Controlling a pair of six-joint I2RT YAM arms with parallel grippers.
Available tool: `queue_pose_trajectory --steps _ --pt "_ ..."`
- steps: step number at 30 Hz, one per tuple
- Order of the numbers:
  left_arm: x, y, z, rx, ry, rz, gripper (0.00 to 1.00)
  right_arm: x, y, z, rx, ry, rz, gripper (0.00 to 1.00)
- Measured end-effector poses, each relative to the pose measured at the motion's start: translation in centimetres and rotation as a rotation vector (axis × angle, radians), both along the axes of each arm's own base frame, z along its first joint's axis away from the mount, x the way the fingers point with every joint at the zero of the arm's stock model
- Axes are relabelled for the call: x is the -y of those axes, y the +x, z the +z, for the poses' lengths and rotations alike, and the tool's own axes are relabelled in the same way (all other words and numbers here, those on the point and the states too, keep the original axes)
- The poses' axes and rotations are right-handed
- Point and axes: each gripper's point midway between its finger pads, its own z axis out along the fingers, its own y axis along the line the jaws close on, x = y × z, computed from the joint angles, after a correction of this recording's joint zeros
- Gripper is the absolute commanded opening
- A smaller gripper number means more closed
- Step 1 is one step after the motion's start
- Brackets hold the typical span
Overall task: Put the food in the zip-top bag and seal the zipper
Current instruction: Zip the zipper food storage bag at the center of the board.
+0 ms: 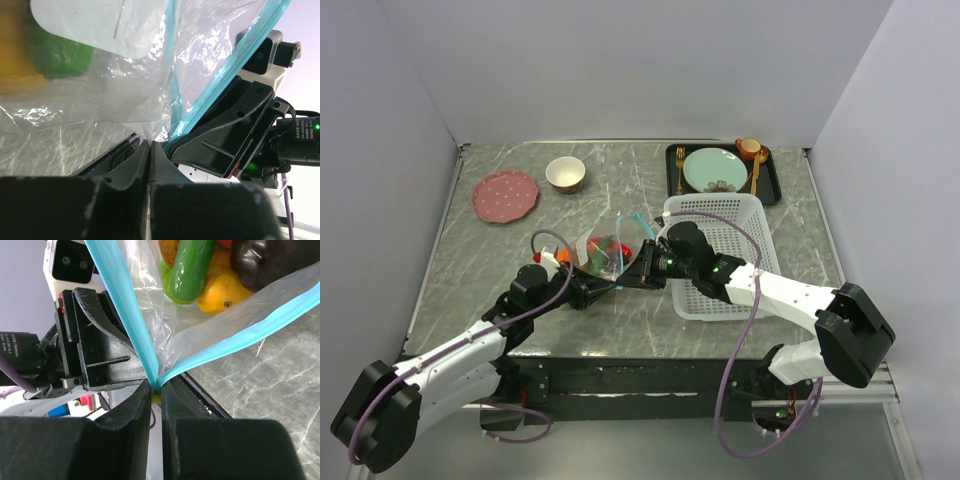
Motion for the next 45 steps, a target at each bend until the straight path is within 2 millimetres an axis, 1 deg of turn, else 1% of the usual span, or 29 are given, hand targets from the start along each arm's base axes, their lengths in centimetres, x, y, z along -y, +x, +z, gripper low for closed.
queue_pose_trajectory --steps 2,6,9,13,16,18,19,21,22,25,27,29,32,45 --pt "0.0 0.0 0.0 0.000 0.000 -0.002 0.01 0.0 0.0 -0.1 -0.003 -0.003 0.001 0.07" --pt "0.0 0.0 0.0 0.002 0.001 -0.003 0.01 0.0 -0.1 -0.2 -0.004 -0.006 0.001 0.08" --pt "-0.1 0.0 0.2 0.009 0.000 0.005 0.01 0.1 -0.1 -0.3 -0.005 -0.012 0.001 0.12" --pt "-0.3 -0.1 0.9 0.028 -0.009 0.015 0.01 0.2 -0.1 -0.5 -0.007 -0.023 -0.003 0.22" --pt "-0.4 -0.2 1.1 0.035 -0.013 0.015 0.01 0.3 -0.1 -0.6 -0.003 -0.029 -0.005 0.23" --pt "-0.4 -0.2 1.1 0.033 -0.012 0.015 0.01 0.3 0.0 -0.6 -0.001 -0.034 -0.005 0.32" --pt "-0.5 -0.2 1.1 0.032 -0.011 0.016 0.01 0.3 0.0 -0.6 -0.001 -0.037 -0.004 0.41" --pt "-0.5 -0.2 1.1 0.034 -0.011 0.018 0.01 0.4 0.0 -0.7 0.000 -0.042 -0.005 0.41" --pt "-0.5 -0.2 1.1 0.034 -0.012 0.020 0.01 0.4 0.0 -0.8 -0.001 -0.046 -0.006 0.38" --pt "-0.6 -0.2 1.2 0.038 -0.012 0.025 0.01 0.5 0.0 -0.8 0.001 -0.047 -0.008 0.10" --pt "-0.7 -0.2 1.2 0.039 -0.010 0.028 0.01 0.4 0.1 -0.7 0.003 -0.046 -0.008 0.08" --pt "-0.7 -0.1 1.2 0.039 -0.007 0.031 0.01 0.4 0.1 -0.7 -0.002 -0.042 -0.010 0.03" --pt "-0.8 -0.1 1.2 0.038 -0.006 0.032 0.01 0.4 0.0 -0.6 -0.002 -0.039 -0.007 0.00" --pt "-1.1 -0.2 0.8 0.029 0.012 0.040 0.01 0.3 0.3 -0.1 -0.012 -0.010 -0.008 0.00"
